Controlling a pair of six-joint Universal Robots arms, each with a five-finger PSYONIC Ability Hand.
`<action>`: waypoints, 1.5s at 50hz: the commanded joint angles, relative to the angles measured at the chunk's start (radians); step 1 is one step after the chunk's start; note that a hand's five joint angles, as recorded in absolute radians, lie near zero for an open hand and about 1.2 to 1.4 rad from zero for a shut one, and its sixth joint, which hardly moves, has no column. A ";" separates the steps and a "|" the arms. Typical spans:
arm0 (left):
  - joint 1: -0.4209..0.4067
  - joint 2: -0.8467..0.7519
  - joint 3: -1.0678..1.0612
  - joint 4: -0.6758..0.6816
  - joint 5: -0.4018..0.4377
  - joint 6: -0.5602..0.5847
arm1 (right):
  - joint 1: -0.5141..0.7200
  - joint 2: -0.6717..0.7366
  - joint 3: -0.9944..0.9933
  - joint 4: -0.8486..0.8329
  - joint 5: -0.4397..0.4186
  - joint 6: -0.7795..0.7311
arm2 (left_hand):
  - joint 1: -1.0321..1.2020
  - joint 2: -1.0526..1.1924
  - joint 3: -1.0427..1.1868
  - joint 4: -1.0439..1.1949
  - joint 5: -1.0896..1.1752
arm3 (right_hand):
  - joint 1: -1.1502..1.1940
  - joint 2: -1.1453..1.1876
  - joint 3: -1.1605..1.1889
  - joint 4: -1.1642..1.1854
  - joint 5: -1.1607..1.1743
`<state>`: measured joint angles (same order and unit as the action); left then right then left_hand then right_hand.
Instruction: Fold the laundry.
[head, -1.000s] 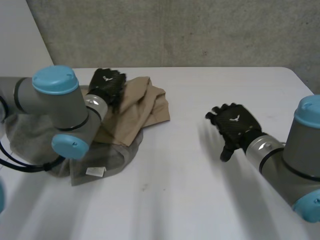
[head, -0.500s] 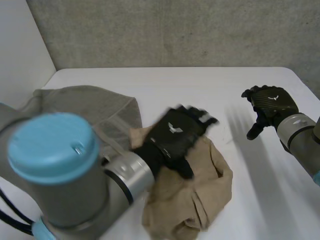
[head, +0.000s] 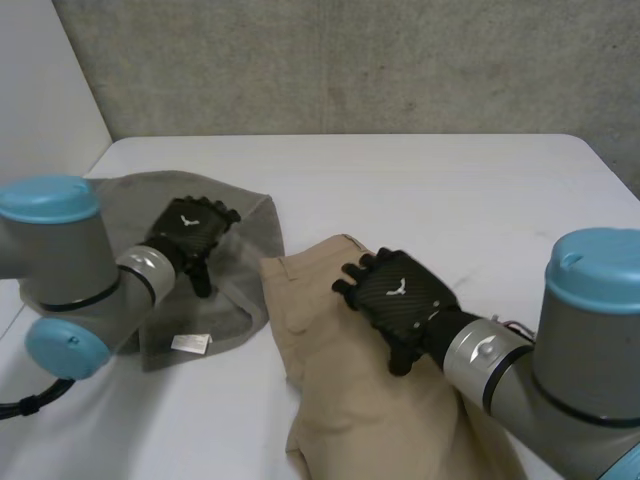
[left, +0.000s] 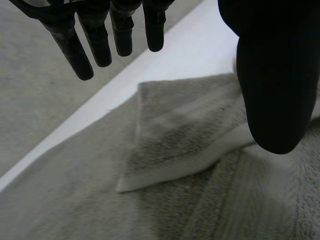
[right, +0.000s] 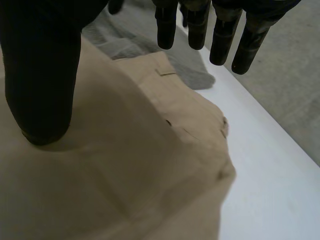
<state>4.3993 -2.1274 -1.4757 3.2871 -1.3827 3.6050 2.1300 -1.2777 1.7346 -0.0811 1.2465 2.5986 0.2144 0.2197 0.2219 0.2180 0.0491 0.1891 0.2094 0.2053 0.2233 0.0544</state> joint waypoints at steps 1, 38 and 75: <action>-0.021 -0.062 0.026 -0.003 0.056 0.011 | 0.036 0.075 0.013 -0.008 0.014 -0.078 | 0.131 0.126 0.124 0.127 0.122 | -0.015 -0.035 -0.031 -0.049 -0.054; -0.049 -0.180 0.161 0.003 0.027 0.017 | -0.108 0.112 -0.064 -0.043 0.268 -0.103 | 1.182 1.177 1.174 1.178 1.173 | 1.207 1.187 1.191 1.173 1.167; 0.284 -0.066 0.312 0.149 -0.338 0.356 | -0.107 0.109 -0.067 -0.065 0.274 -0.074 | -0.039 -0.044 -0.047 -0.043 -0.048 | 0.119 0.099 0.103 0.085 0.079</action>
<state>4.7284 -2.2384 -1.1010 3.4441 -1.7066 3.9787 2.0224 -1.1675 1.6683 -0.1473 1.5203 2.5081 0.2154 0.2411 0.2466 0.2394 0.0606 0.3825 0.4384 0.4390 0.4361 0.2678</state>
